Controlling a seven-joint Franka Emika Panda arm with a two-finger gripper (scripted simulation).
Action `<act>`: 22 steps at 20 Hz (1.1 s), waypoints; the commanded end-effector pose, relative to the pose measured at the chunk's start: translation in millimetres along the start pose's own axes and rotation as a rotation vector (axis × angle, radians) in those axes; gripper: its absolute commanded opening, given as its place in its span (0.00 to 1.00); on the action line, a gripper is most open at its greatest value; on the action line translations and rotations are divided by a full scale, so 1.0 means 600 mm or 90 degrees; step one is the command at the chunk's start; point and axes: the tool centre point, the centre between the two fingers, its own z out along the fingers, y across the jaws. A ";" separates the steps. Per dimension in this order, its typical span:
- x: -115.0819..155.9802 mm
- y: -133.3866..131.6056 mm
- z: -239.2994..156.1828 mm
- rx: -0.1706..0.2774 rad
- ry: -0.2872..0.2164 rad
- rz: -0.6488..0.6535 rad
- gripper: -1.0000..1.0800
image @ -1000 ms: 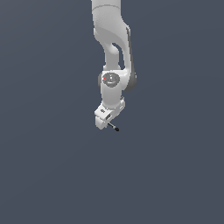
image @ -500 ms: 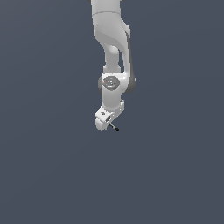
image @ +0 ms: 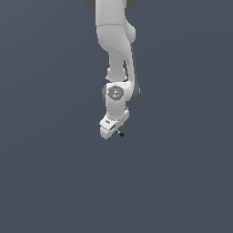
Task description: Pick up the object and move it to a goal position.
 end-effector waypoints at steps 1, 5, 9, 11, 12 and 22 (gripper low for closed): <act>0.001 0.001 0.002 -0.001 0.000 0.000 0.00; 0.001 0.001 0.002 -0.001 0.000 0.000 0.00; 0.001 0.001 0.002 -0.001 0.000 0.000 0.00; 0.001 0.001 0.002 -0.001 0.000 0.000 0.00; 0.001 0.001 0.001 -0.001 0.000 0.000 0.00; -0.002 -0.003 -0.048 -0.001 0.000 0.000 0.00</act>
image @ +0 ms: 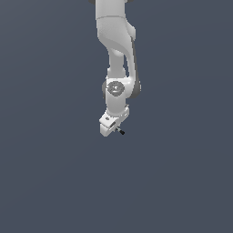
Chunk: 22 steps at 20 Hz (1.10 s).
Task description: Pick up the object and move it to a goal position.
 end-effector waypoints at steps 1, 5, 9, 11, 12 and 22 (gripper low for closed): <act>0.000 -0.002 -0.022 -0.001 0.000 0.000 0.00; -0.002 -0.005 -0.069 -0.001 0.000 0.000 0.00; -0.004 -0.011 -0.130 -0.001 0.000 -0.001 0.00; -0.005 -0.014 -0.165 -0.001 0.000 -0.001 0.00; -0.005 -0.016 -0.183 -0.001 0.000 -0.001 0.00; -0.009 -0.030 -0.367 0.000 0.001 -0.002 0.00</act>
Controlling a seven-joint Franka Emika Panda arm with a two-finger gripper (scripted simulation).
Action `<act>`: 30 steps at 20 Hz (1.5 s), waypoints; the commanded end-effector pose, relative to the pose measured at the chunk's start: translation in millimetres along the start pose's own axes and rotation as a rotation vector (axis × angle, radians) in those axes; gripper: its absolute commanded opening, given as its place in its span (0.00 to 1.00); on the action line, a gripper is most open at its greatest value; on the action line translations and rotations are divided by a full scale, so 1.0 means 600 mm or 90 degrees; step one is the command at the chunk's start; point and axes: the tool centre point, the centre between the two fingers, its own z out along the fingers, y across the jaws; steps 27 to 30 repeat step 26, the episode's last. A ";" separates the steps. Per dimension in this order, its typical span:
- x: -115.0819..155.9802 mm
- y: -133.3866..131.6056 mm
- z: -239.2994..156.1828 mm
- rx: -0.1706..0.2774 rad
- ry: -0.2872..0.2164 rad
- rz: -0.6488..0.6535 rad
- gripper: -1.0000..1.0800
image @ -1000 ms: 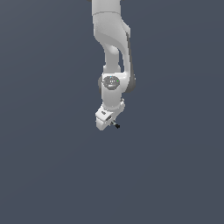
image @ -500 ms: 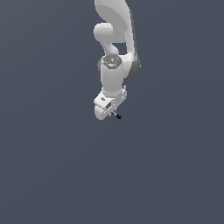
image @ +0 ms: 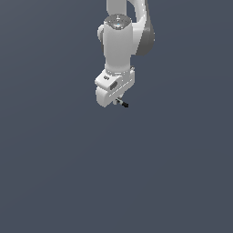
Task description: Pick up the object and move it to a goal position.
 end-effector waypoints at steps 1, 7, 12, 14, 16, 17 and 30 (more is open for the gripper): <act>-0.001 -0.004 -0.045 0.001 0.000 0.000 0.00; -0.002 -0.009 -0.143 0.001 0.000 0.000 0.00; -0.002 -0.011 -0.202 0.000 0.000 0.001 0.00; -0.002 -0.011 -0.219 0.000 0.000 0.001 0.00; -0.002 -0.011 -0.234 0.000 0.000 0.001 0.00; -0.002 -0.011 -0.239 0.000 0.000 0.001 0.00; 0.000 -0.009 -0.254 0.000 0.000 0.001 0.00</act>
